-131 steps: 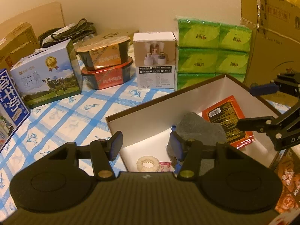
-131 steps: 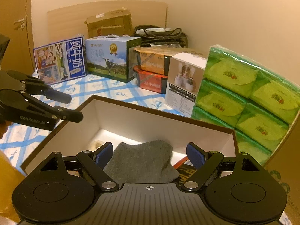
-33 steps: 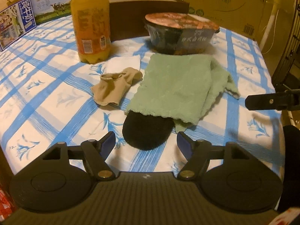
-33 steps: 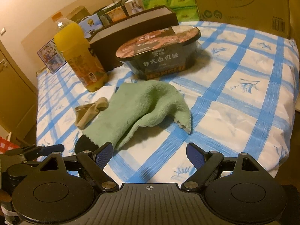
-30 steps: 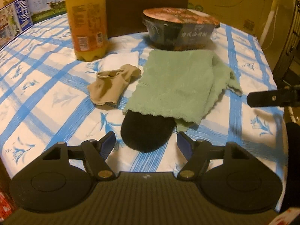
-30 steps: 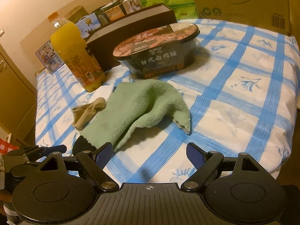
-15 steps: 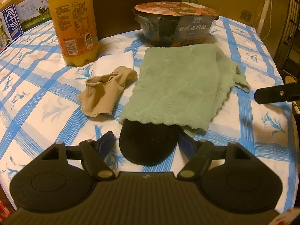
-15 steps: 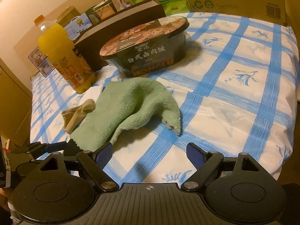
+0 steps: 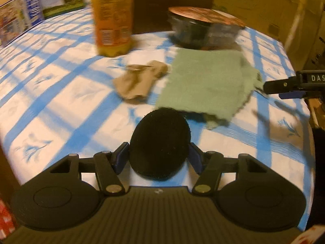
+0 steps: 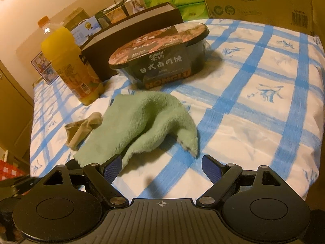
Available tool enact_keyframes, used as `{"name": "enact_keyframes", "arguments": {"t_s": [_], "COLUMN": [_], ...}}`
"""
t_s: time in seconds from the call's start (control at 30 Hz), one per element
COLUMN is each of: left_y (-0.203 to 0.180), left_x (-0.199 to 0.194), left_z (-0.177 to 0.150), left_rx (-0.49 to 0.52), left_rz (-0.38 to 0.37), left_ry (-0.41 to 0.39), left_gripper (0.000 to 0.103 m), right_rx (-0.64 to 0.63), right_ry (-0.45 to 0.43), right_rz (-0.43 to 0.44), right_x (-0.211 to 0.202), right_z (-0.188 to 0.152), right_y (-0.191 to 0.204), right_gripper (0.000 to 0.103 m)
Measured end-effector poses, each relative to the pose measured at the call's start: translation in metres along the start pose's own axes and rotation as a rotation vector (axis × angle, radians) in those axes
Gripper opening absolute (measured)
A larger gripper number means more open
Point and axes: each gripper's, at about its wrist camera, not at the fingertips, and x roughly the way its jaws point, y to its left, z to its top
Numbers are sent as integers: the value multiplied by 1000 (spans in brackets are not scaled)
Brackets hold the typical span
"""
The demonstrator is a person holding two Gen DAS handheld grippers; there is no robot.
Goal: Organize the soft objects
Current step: 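Grasp the green towel edge with the right gripper while the left holds the sponge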
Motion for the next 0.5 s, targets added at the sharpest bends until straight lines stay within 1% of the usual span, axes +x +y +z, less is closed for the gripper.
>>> {"name": "enact_keyframes", "arguments": {"t_s": [0.23, 0.37, 0.5], "left_y": [36, 47, 47], "left_x": [-18, -19, -15], "left_z": [1, 4, 4], "left_rx": [-101, -149, -163], "left_rz": [91, 103, 98], "left_ry": [-37, -43, -37], "left_gripper": [59, 59, 60], "right_rx": [-21, -3, 35], "right_ry": [-45, -73, -74], "right_rz": [-9, -25, -31], "right_x": [19, 36, 56], "right_z": [14, 21, 25], "right_y": [5, 5, 6], "right_gripper": [85, 85, 85]}}
